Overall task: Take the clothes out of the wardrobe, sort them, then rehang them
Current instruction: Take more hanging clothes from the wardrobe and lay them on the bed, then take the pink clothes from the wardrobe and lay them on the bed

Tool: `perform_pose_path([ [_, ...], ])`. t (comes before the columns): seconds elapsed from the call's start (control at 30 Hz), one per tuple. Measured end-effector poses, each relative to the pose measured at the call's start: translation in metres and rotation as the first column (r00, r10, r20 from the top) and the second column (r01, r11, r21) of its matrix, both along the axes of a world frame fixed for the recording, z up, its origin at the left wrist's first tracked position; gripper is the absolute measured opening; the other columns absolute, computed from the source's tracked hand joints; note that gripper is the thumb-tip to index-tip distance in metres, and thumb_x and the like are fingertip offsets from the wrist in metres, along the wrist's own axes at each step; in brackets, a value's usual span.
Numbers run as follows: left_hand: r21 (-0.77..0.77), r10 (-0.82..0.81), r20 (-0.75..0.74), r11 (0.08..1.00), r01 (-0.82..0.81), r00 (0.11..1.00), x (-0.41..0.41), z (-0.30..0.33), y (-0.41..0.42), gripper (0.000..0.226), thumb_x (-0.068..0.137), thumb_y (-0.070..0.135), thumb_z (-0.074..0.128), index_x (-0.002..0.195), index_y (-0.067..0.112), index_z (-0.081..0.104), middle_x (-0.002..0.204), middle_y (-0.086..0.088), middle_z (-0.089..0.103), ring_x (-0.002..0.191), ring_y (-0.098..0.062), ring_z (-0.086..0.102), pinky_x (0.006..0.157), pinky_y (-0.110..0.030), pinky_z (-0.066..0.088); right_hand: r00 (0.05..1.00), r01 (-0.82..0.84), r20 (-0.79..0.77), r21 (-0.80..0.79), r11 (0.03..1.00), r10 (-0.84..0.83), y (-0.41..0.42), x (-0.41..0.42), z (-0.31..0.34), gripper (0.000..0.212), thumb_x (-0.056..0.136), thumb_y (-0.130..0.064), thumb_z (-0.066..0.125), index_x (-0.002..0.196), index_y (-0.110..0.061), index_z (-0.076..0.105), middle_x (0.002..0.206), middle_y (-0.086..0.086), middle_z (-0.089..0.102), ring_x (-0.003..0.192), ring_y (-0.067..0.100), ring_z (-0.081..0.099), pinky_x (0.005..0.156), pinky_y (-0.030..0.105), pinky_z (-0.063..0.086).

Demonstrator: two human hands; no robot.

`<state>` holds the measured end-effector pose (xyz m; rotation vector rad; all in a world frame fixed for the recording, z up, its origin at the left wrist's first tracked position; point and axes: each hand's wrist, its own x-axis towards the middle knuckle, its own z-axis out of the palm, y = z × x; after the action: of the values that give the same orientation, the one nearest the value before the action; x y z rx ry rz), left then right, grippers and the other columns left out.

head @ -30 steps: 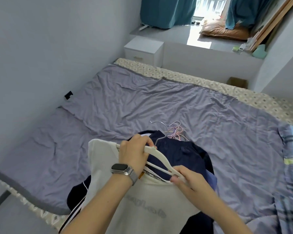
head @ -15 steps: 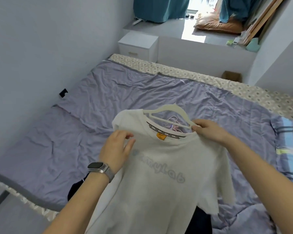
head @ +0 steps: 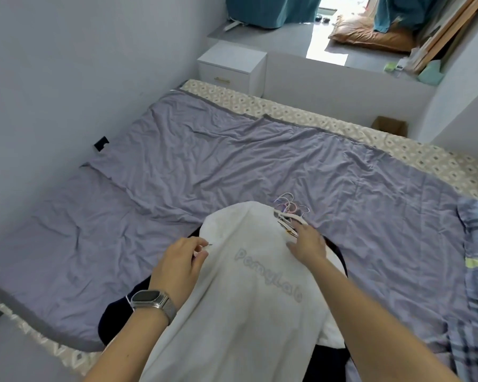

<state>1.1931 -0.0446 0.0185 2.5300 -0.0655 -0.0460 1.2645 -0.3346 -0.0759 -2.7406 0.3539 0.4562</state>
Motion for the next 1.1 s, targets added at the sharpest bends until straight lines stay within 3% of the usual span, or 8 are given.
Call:
perform_pose_path([
  [0.13,0.02,-0.08,-0.035,0.997,0.081,0.996,-0.009,-0.009,0.0,0.028,0.09,0.027,0.057,0.118,0.025,0.057,0.103,0.004,0.059,0.096,-0.016,0.056,0.084,-0.035,0.047,0.989,-0.08,-0.125,-0.033,0.996,0.075,0.024,-0.047,-0.004,0.068,0.089,-0.041,0.058,0.148,-0.029,0.025,0.151,0.002,0.033,0.137,0.024,0.033,0.11,0.042,0.031],
  [0.3,0.057,-0.149,-0.028,0.987,0.151,0.988,-0.036,-0.003,0.017,0.037,0.09,0.032,0.055,0.127,0.032,0.049,0.107,0.007,0.059,0.1,-0.013,0.055,0.083,-0.031,0.047,0.998,-0.039,-0.043,0.085,0.996,0.043,0.038,-0.103,0.03,0.07,0.088,-0.043,0.059,0.147,-0.024,0.026,0.146,0.002,0.038,0.132,0.025,0.037,0.103,0.037,0.037],
  [0.47,0.116,-0.165,-0.077,0.978,0.173,0.983,-0.1,0.014,0.086,0.039,0.089,0.033,0.056,0.128,0.031,0.048,0.114,0.003,0.059,0.105,-0.017,0.055,0.087,-0.037,0.048,0.999,-0.044,-0.017,0.153,0.987,0.047,0.087,-0.167,0.081,0.073,0.082,-0.046,0.064,0.144,-0.022,0.032,0.141,0.002,0.045,0.128,0.024,0.042,0.101,0.04,0.042],
  [0.63,0.153,0.039,-0.156,0.988,-0.015,0.987,-0.212,0.046,0.211,0.044,0.088,0.038,0.057,0.13,0.033,0.043,0.114,0.005,0.058,0.106,-0.017,0.056,0.087,-0.033,0.047,0.973,-0.228,0.017,0.233,0.946,0.23,0.204,-0.23,0.128,0.071,0.083,-0.042,0.065,0.143,-0.02,0.034,0.14,0.001,0.047,0.128,0.019,0.045,0.098,0.035,0.044],
  [0.73,0.029,0.222,-0.201,0.975,-0.221,0.954,-0.295,0.066,0.291,0.046,0.087,0.028,0.061,0.131,0.021,0.046,0.102,0.005,0.062,0.088,-0.011,0.06,0.078,-0.021,0.046,0.918,-0.386,0.022,0.275,0.88,0.396,0.295,-0.266,0.149,0.065,0.087,-0.035,0.062,0.143,-0.017,0.033,0.137,0.005,0.05,0.124,0.02,0.049,0.094,0.029,0.042],
  [0.83,-0.147,0.432,-0.224,0.871,-0.468,0.874,-0.394,0.083,0.359,0.039,0.089,0.017,0.059,0.126,0.018,0.047,0.087,0.01,0.059,0.07,-0.001,0.054,0.064,-0.007,0.039,0.858,-0.48,0.029,0.404,0.779,0.513,0.4,-0.306,0.166,0.056,0.087,-0.03,0.063,0.137,-0.015,0.041,0.127,0.006,0.057,0.11,0.021,0.056,0.085,0.027,0.043],
  [1.0,-0.251,0.757,-0.219,0.566,-0.785,0.616,-0.564,0.099,0.429,0.037,0.09,0.019,0.057,0.126,0.022,0.047,0.088,0.008,0.061,0.073,-0.006,0.057,0.074,-0.022,0.046,0.692,-0.608,0.065,0.588,0.532,0.719,0.574,-0.407,0.186,0.047,0.087,-0.022,0.065,0.13,-0.01,0.05,0.102,0.002,0.059,0.092,0.013,0.056,0.073,0.018,0.041],
  [1.1,-0.27,0.893,-0.203,0.344,-0.899,0.402,-0.658,0.109,0.435,0.034,0.09,0.021,0.058,0.122,0.027,0.047,0.09,0.008,0.062,0.076,-0.008,0.06,0.077,-0.023,0.047,0.489,-0.706,0.104,0.631,0.322,0.866,0.65,-0.475,0.201,0.046,0.086,-0.022,0.066,0.128,-0.011,0.051,0.095,-0.002,0.061,0.082,0.014,0.058,0.076,0.03,0.047],
])
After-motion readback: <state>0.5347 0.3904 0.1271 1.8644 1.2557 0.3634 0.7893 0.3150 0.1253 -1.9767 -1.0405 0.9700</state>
